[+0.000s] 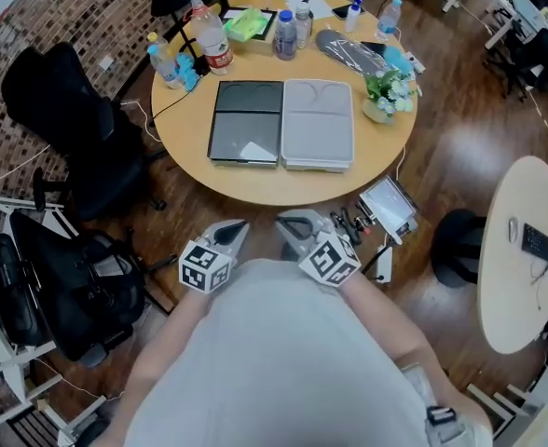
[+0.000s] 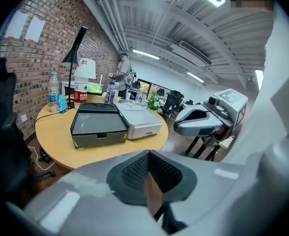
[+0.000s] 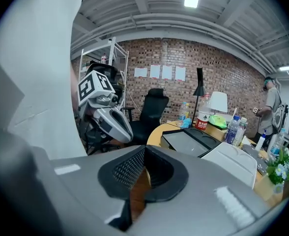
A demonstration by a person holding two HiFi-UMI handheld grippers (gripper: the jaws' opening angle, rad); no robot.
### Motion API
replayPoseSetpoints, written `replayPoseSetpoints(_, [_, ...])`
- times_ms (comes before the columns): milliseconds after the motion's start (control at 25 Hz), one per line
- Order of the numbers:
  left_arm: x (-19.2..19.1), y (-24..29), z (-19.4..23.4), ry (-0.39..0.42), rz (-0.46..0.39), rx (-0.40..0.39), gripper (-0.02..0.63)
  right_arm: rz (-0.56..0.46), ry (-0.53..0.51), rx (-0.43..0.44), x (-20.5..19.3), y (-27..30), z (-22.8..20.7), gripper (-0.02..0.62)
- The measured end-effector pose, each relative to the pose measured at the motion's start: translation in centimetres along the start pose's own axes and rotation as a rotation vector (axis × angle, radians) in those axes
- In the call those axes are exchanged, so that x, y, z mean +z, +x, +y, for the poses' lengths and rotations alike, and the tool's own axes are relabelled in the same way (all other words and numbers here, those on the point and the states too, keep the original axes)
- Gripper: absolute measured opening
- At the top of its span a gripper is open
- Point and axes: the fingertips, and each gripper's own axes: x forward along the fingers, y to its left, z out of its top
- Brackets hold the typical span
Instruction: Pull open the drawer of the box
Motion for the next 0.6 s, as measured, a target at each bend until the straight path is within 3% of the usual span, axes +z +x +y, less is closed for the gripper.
replayPoseSetpoints(600, [2.3, 2.6, 3.1, 0.129, 0.03, 0.052, 0.005, 0.002, 0.015, 0.023, 0.2, 2.6, -2.8, 0.003])
